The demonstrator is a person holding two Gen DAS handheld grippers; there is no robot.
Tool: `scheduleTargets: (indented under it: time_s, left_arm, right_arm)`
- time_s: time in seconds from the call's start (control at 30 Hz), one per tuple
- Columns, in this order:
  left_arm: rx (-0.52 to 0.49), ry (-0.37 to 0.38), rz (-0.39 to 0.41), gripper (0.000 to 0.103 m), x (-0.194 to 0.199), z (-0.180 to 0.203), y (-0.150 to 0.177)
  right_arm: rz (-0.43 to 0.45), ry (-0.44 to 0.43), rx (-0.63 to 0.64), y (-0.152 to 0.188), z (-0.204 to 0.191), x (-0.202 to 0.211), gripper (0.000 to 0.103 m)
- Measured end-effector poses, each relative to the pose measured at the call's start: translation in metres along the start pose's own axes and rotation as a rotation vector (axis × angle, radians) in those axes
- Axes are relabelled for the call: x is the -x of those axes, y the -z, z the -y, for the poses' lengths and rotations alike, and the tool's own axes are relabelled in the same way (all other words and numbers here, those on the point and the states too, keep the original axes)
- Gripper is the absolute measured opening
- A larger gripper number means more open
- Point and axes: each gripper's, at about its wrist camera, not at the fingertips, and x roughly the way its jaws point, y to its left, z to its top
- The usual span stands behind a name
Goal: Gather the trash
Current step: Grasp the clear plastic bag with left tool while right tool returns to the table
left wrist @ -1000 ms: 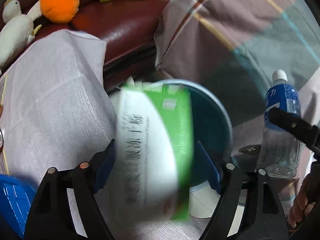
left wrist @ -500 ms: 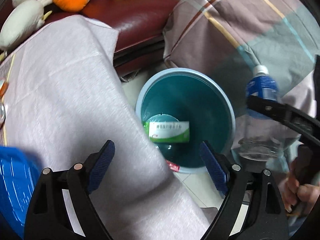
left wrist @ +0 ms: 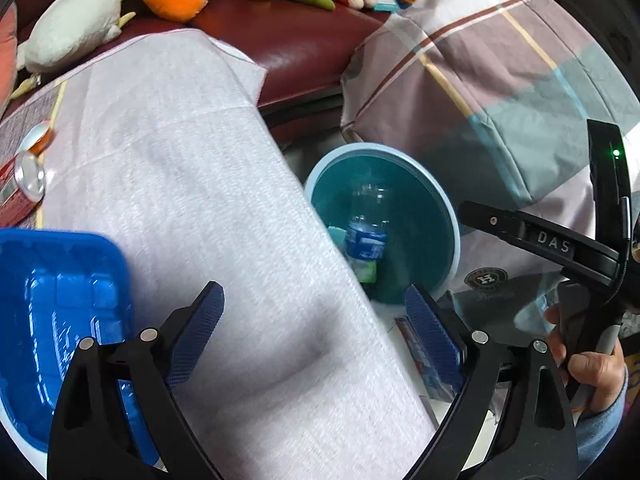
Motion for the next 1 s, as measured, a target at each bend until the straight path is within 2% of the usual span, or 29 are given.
scheduleTargets:
  time_s: [0.43,0.77,1.0]
  left_arm:
    - [0.053,-0.053,0.087,0.092,0.071,-0.047,0.042]
    - [0.159,-0.111,0.158,0.092,0.128,-0.113,0.09]
    - [0.269,-0.163,0.198,0.092,0.16,-0.172,0.125]
  right_arm:
    - [-0.023,-0.04,0.07,0.041,-0.054,0.033,0.079]
    - [-0.042,-0.068,0.171,0.079,-0.119,0.057,0.081]
    - [-0.08,-0.103,0.299,0.111,-0.184,0.061,0.081]
